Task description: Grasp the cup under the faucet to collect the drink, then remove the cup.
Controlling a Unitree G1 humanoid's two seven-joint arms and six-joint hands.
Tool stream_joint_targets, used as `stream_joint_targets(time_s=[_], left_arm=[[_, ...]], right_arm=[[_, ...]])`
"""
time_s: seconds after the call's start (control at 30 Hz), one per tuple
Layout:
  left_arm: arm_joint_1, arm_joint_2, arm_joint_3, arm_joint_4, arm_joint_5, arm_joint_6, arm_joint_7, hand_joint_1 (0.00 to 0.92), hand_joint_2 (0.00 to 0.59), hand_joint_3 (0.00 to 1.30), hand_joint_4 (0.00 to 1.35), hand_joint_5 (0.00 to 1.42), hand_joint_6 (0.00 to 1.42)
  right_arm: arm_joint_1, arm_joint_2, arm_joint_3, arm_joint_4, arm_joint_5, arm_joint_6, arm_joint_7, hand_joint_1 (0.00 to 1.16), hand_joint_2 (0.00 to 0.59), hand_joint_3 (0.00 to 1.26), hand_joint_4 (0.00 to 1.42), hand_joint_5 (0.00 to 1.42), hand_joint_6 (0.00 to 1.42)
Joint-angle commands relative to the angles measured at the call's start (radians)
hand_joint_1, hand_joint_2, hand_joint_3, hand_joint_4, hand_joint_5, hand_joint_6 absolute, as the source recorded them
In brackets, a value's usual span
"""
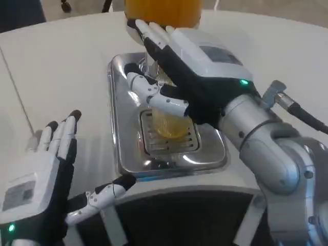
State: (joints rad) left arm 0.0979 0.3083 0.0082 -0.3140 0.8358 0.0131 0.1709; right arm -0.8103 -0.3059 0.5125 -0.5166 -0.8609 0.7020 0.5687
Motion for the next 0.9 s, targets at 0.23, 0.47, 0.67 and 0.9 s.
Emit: stream_joint_targets(time_s=[0.23,0.47,0.67,0.9], left_arm=[[-0.099,-0.023,-0.067,0.094,0.002,0.040,0.021,0.067,0.083,0.00,0.00,0.00,0.00],[-0.172,-0.029,-0.105,0.127,-0.017,0.038,0.015,0.107,0.073,0.00,0.00,0.00,0.00],[-0.221,-0.035,-0.130,0.150,-0.018,0.043,0.019,0.109,0.073,0.00,0.00,0.00,0.00],[-0.270,-0.040,-0.154,0.188,-0.024,0.040,0.024,0.110,0.073,0.00,0.00,0.00,0.00]], right_arm=[[0.035,0.021,0.007,0.022,0.008,-0.057,0.066,0.04,0.557,0.03,0.00,0.00,0.06],[0.039,0.029,-0.006,0.047,-0.003,-0.075,0.066,0.05,0.559,0.03,0.00,0.00,0.05],[0.045,0.041,-0.010,0.041,-0.021,-0.080,0.077,0.06,0.564,0.03,0.00,0.00,0.05],[0.093,0.061,-0.032,-0.003,-0.049,-0.069,0.067,0.07,0.566,0.03,0.00,0.00,0.05]])
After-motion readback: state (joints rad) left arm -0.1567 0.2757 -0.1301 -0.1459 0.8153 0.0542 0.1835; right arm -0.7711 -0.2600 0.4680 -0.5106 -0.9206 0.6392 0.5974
